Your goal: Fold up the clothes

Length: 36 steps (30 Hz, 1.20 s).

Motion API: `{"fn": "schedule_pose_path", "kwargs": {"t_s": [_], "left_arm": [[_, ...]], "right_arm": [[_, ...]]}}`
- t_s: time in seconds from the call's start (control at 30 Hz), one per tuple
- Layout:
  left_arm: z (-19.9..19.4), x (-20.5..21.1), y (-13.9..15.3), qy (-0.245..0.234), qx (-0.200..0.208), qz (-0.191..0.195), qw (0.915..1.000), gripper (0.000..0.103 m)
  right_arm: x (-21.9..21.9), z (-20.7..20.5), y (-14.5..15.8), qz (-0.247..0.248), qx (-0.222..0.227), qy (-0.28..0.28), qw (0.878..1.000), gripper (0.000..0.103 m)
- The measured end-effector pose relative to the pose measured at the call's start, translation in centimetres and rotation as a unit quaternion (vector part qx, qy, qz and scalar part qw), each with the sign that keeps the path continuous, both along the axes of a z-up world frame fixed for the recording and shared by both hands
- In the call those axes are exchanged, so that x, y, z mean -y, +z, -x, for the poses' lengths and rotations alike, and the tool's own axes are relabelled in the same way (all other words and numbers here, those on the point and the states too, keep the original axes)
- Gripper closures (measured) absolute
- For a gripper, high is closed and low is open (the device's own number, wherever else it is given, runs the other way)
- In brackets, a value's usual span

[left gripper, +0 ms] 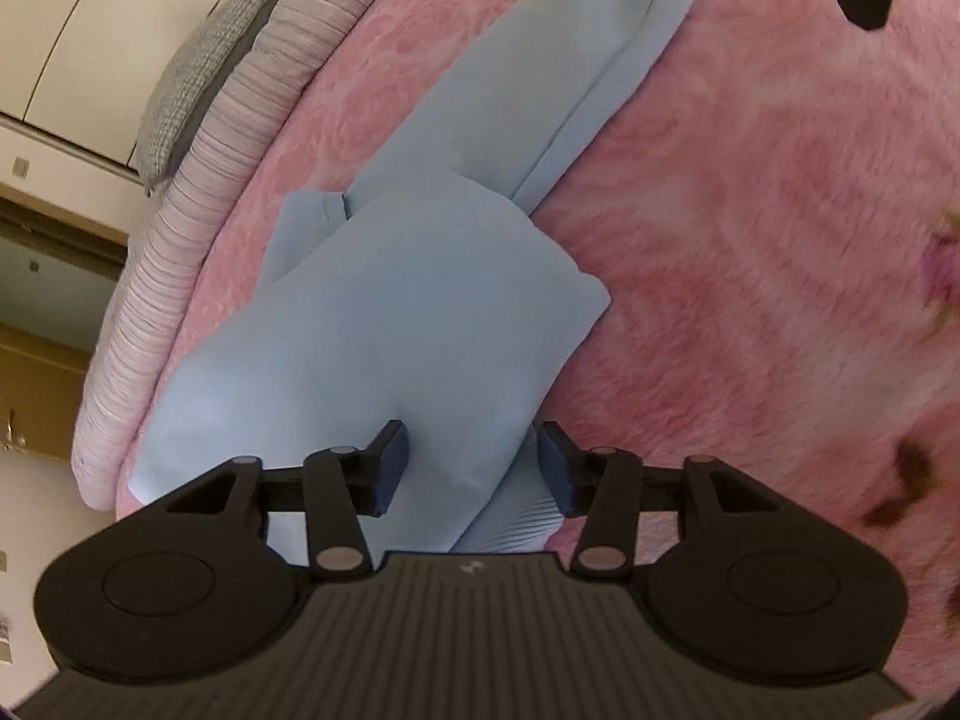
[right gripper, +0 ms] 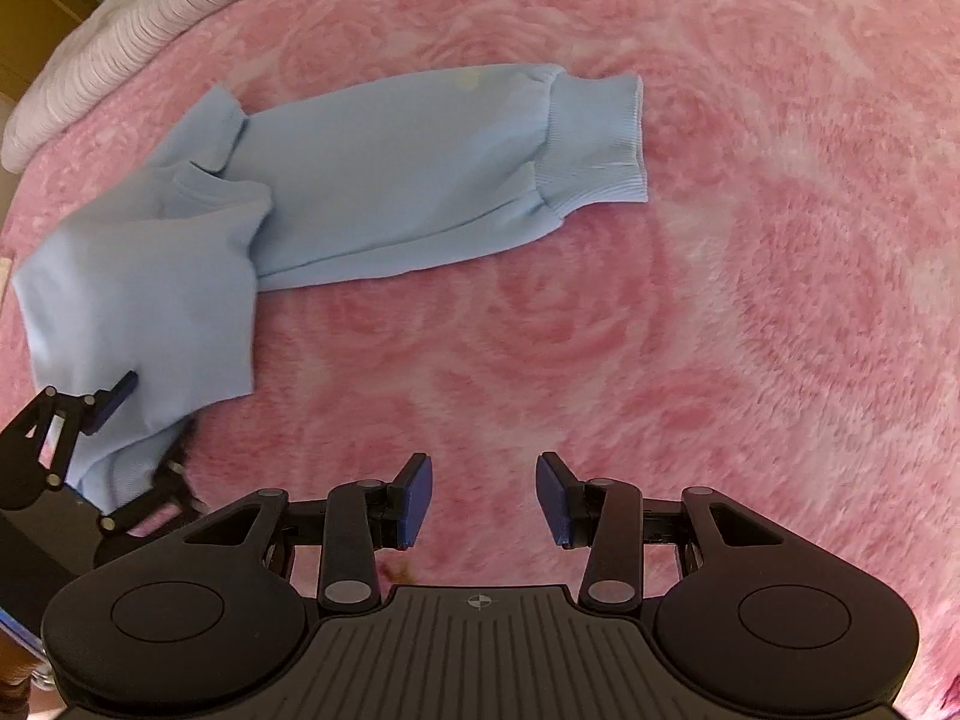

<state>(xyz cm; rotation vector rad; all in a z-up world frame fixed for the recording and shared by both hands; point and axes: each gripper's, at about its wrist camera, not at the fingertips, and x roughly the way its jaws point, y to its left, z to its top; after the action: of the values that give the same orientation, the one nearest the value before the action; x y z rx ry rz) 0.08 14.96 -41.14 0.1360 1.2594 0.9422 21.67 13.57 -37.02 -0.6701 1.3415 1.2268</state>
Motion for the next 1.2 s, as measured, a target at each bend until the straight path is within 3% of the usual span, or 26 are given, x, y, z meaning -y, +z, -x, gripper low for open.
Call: {"fn": "schedule_pose_path", "kwargs": {"t_s": [0.07,0.13,0.2,0.27,0.3,0.37,0.43,0.47,0.5,0.53,0.6,0.67,0.7,0.73,0.77,0.83,0.97,1.07,1.1,1.13,1.2], "left_arm": [[0.8,-0.5,0.7,0.011,0.024,-0.003,0.9996,0.096],[3.5,-1.7,4.2,0.059,0.081,-0.011,0.9949,0.096],[7.7,-3.4,8.9,0.114,0.123,-0.046,0.9847,0.097],[13.0,-5.2,13.6,0.178,0.153,-0.098,0.9672,0.097],[16.5,-6.7,15.4,0.225,0.162,-0.120,0.9533,0.097],[23.3,-9.2,18.2,0.321,0.179,-0.157,0.9169,0.095],[30.7,-12.0,18.3,0.423,0.178,-0.146,0.8763,0.092],[33.5,-12.8,18.0,0.470,0.163,-0.139,0.8562,0.100],[35.6,-12.9,17.8,0.502,0.155,-0.136,0.8397,0.101],[36.7,-12.4,17.8,0.503,0.166,-0.126,0.8384,0.100],[36.5,-11.1,16.8,0.472,0.184,-0.073,0.8591,0.094],[35.0,-9.4,14.7,0.468,0.193,-0.009,0.8625,0.074],[34.1,-8.6,13.6,0.466,0.197,0.024,0.8623,0.071],[33.7,-7.6,12.3,0.477,0.235,0.071,0.8436,0.070],[33.2,-6.6,10.8,0.491,0.281,0.124,0.8154,0.071],[32.7,-4.7,7.9,0.529,0.357,0.207,0.7415,0.071],[32.6,-0.8,4.3,0.608,0.459,0.256,0.5949,0.070],[32.7,1.0,2.6,0.645,0.521,0.255,0.4981,0.068],[32.7,1.4,2.0,0.654,0.539,0.250,0.4682,0.067],[32.7,1.7,1.4,0.662,0.550,0.244,0.4459,0.066],[32.6,1.9,0.4,0.672,0.571,0.229,0.4135,0.066]], "right_arm": [[-0.3,-0.1,0.0,0.002,0.000,0.001,1.000,0.061],[-0.8,0.1,0.1,0.002,0.000,0.005,1.000,0.061],[-1.3,0.5,0.1,0.001,0.002,0.011,1.000,0.060],[-1.9,1.2,0.2,-0.003,0.004,0.019,1.000,0.061],[-2.2,1.6,0.3,-0.005,0.005,0.022,1.000,0.061],[-2.8,2.8,0.4,-0.013,0.003,0.024,1.000,0.061],[-3.3,3.9,0.5,-0.020,0.000,0.024,1.000,0.061],[-3.6,4.5,0.4,-0.021,-0.002,0.023,1.000,0.061],[-4.0,5.1,0.4,-0.021,-0.004,0.023,1.000,0.061],[-4.3,5.7,0.3,-0.019,-0.005,0.023,1.000,0.060],[-4.7,6.8,0.0,-0.016,-0.005,0.023,1.000,0.060],[-4.9,7.6,-0.3,-0.009,-0.004,0.020,1.000,0.060],[-4.9,7.8,-0.5,-0.005,-0.007,0.017,1.000,0.060],[-5.0,8.0,-0.7,-0.001,-0.011,0.013,1.000,0.060],[-5.1,8.2,-1.0,0.005,-0.015,0.007,1.000,0.060],[-5.3,8.0,-1.6,0.013,-0.021,-0.013,1.000,0.060],[-5.5,7.2,-2.6,0.028,-0.039,-0.057,0.997,0.058],[-5.7,6.3,-3.2,0.030,-0.055,-0.087,0.994,0.056],[-5.8,6.1,-3.3,0.027,-0.059,-0.095,0.993,0.056],[-5.8,5.7,-3.4,0.019,-0.068,-0.108,0.992,0.055],[-5.8,4.4,-3.6,-0.005,-0.101,-0.146,0.984,0.054]]}}
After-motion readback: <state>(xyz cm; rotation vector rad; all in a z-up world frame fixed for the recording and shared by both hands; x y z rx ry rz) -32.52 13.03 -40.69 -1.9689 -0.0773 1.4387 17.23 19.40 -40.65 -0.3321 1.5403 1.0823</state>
